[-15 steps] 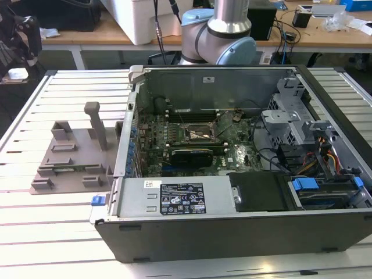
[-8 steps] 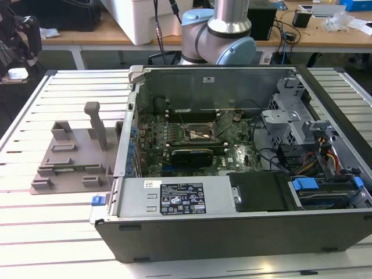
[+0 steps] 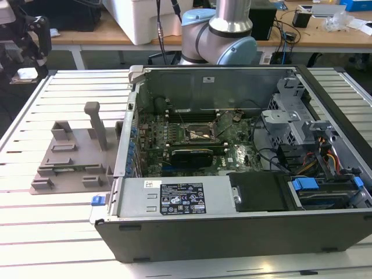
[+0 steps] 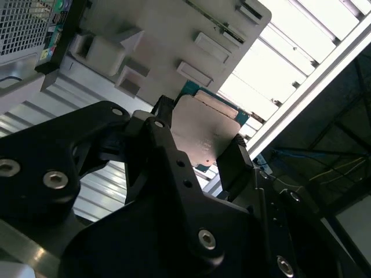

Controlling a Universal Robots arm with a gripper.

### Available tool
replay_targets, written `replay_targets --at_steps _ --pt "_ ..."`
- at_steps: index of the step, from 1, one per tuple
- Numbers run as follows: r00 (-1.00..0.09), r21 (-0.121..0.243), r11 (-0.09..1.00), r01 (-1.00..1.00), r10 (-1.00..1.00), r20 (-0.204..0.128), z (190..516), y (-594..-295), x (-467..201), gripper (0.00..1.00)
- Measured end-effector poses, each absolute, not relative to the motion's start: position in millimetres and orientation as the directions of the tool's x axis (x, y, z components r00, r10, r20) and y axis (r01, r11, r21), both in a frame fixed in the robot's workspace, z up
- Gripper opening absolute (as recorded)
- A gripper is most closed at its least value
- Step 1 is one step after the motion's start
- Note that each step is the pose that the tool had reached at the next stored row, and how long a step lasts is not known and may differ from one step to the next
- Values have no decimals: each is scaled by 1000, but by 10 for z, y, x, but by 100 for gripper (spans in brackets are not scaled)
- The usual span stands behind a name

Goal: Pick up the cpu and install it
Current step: 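Pick up the cpu and move it towards the insertion slot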

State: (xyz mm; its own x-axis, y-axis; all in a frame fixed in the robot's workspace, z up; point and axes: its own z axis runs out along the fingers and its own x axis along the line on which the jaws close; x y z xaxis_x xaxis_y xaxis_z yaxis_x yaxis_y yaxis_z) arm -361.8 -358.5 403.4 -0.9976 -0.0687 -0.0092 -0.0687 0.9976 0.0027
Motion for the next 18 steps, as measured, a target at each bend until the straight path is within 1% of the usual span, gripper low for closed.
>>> replay_targets --at_steps 18 --pt "-998 3 998 -69 -69 -9 4034 -3584 -3192 55"
